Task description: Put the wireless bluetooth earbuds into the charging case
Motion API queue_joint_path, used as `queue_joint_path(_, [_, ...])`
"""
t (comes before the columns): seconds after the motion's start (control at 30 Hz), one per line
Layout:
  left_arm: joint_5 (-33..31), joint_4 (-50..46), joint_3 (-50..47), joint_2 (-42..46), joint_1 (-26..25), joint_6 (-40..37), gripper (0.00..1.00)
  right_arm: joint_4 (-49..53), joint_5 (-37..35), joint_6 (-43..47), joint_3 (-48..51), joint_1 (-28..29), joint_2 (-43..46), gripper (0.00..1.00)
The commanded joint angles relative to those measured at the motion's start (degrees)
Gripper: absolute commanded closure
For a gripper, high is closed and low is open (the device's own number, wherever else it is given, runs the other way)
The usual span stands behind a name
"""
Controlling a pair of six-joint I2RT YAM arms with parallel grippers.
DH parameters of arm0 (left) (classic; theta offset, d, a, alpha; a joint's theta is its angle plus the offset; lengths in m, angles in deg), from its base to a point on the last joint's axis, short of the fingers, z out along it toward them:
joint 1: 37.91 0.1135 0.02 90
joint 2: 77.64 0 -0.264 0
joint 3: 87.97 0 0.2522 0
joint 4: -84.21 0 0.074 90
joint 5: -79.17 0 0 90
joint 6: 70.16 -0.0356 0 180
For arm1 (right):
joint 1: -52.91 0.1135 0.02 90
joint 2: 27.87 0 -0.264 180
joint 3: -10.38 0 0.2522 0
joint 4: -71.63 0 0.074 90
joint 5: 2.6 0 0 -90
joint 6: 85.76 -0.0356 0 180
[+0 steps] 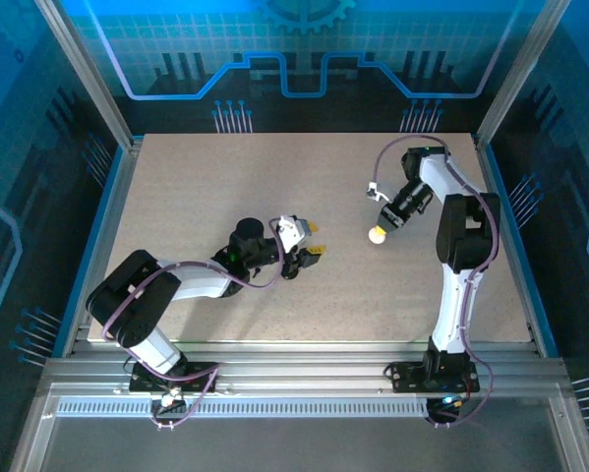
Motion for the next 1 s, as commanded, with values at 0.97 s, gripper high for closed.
queue_joint_path(0.97, [-2.1,-0.1,3.1,-1.9,0.1,0.1,0.46,2.0,-5.9,-6.4,-5.7,-2.3,-6.3,0.55])
